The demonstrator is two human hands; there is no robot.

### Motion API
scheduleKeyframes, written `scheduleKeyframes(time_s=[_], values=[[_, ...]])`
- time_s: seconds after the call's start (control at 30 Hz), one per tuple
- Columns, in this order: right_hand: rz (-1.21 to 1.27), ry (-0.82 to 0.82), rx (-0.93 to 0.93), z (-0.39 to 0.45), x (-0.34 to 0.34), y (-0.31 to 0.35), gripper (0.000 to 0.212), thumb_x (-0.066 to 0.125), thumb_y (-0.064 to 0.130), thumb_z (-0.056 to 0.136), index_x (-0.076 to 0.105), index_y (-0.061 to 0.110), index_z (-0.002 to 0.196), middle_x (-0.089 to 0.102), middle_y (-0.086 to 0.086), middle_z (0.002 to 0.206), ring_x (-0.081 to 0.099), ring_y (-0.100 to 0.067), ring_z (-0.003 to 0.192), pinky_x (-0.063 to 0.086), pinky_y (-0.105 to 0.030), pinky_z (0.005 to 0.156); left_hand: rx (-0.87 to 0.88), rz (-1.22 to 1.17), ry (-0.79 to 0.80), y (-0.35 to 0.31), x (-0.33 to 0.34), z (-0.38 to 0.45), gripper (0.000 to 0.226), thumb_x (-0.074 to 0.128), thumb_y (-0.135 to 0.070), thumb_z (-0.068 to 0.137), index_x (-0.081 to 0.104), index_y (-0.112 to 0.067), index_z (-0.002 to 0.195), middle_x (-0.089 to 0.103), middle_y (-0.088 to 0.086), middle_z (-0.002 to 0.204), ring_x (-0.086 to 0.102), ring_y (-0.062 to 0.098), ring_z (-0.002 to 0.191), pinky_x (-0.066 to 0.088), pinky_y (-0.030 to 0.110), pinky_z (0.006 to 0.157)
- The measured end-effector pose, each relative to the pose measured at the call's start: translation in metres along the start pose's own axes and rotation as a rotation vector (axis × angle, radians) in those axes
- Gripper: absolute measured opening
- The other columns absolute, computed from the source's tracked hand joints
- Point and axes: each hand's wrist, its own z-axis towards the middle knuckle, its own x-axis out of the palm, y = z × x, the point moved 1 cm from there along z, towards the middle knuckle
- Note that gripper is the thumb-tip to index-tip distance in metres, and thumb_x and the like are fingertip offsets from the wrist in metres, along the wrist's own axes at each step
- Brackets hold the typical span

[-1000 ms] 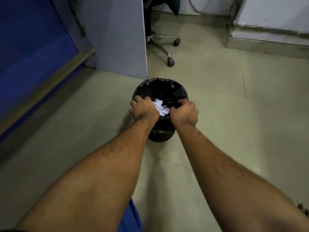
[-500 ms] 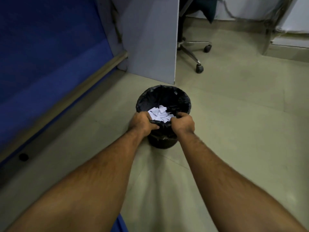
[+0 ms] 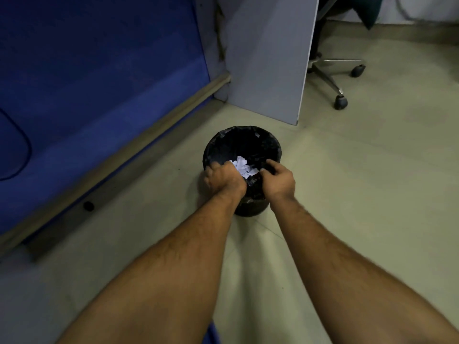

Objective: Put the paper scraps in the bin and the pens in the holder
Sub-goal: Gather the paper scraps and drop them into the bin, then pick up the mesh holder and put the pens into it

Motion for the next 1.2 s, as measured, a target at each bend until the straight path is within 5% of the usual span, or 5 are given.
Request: scheduleKeyframes(time_s=[0.2, 0.43, 0.73, 0.87, 1.2], values=[[-0.173, -0.101, -0.031, -0.029, -0.053, 0.081, 0.028, 0.058, 0.023, 0.088, 0.071, 0.022, 0.113, 0.074, -0.006, 0.108, 0.067, -0.029, 0.103, 0.053, -0.034, 0.091, 0.087, -0.223, 0.035, -0.045, -0.060, -0.040, 0.020, 0.058, -0.022, 0.087, 0.070, -0.012, 0.100, 0.071, 0.009, 0.104, 0.064, 0.032, 0.103, 0.054, 0.040, 0.087], [0.033, 0.084, 0.000, -0.068, -0.082, 0.246, 0.011, 0.062, 0.034, 0.078, 0.067, 0.025, 0.075, 0.073, 0.001, 0.069, 0.073, -0.022, 0.068, 0.061, -0.049, 0.074, -0.050, -0.339, 0.009, -0.076, -0.236, -0.077, 0.029, 0.054, -0.021, 0.087, 0.069, -0.015, 0.111, 0.070, 0.012, 0.112, 0.063, 0.035, 0.106, 0.050, 0.034, 0.083], [0.093, 0.269, -0.029, -0.185, -0.100, 0.466, 0.009, 0.059, 0.014, 0.093, 0.067, 0.011, 0.096, 0.068, -0.005, 0.078, 0.062, -0.012, 0.062, 0.054, -0.028, 0.064, -0.038, -0.355, -0.090, -0.096, -0.468, -0.127, 0.019, 0.055, -0.023, 0.083, 0.068, -0.016, 0.094, 0.073, 0.002, 0.094, 0.066, 0.028, 0.089, 0.054, 0.034, 0.071], [0.026, 0.284, -0.046, -0.220, -0.089, 0.534, 0.013, 0.057, 0.018, 0.086, 0.063, 0.029, 0.086, 0.070, 0.001, 0.080, 0.065, -0.013, 0.066, 0.055, -0.031, 0.063, -0.041, -0.266, -0.059, -0.068, -0.542, -0.121, 0.024, 0.053, -0.029, 0.087, 0.064, -0.022, 0.108, 0.068, 0.001, 0.110, 0.063, 0.026, 0.100, 0.051, 0.031, 0.079], [-0.188, 0.372, -0.142, -0.198, 0.032, 0.585, 0.025, 0.069, 0.029, 0.086, 0.062, 0.025, 0.110, 0.064, 0.005, 0.083, 0.066, -0.019, 0.079, 0.057, -0.033, 0.075, -0.085, -0.090, -0.047, 0.023, -0.566, 0.026, 0.060, 0.061, -0.044, 0.088, 0.046, -0.010, 0.135, 0.052, 0.013, 0.134, 0.051, 0.032, 0.122, 0.046, 0.042, 0.097]])
